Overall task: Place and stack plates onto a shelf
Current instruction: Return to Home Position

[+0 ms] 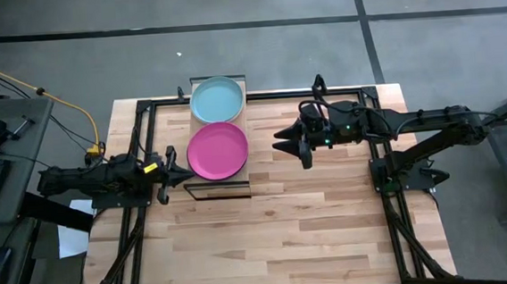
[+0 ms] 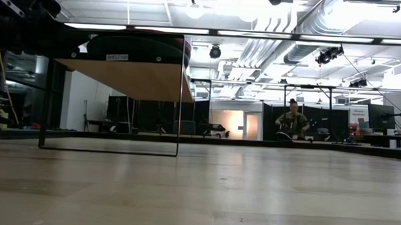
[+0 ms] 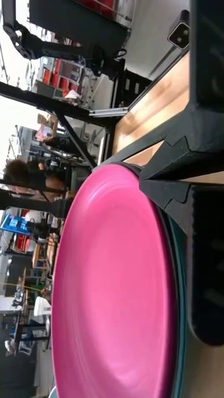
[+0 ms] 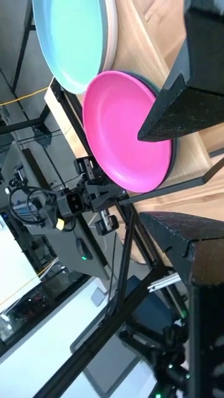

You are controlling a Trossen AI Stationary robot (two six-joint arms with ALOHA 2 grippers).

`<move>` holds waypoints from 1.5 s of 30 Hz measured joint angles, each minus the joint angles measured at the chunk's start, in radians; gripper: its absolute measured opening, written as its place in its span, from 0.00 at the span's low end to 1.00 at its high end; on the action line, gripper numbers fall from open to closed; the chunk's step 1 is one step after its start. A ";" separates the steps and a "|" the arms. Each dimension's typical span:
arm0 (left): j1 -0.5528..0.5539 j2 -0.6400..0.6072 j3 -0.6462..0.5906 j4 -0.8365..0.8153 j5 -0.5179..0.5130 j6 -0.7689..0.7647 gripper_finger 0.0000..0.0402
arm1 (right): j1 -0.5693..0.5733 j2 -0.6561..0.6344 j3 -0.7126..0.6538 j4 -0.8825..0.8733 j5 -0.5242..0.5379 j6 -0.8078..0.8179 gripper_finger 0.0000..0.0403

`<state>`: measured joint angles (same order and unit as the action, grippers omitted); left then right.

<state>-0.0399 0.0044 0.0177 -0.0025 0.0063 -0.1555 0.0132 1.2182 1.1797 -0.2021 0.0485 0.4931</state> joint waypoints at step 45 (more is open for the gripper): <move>0.000 0.000 0.000 0.000 0.000 0.001 0.00 | 0.008 -0.851 -1.027 0.402 -0.029 -0.020 0.00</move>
<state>-0.0402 0.0044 0.0181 -0.0029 0.0067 -0.1543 0.0210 0.3674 0.1523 0.1997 0.0191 0.4736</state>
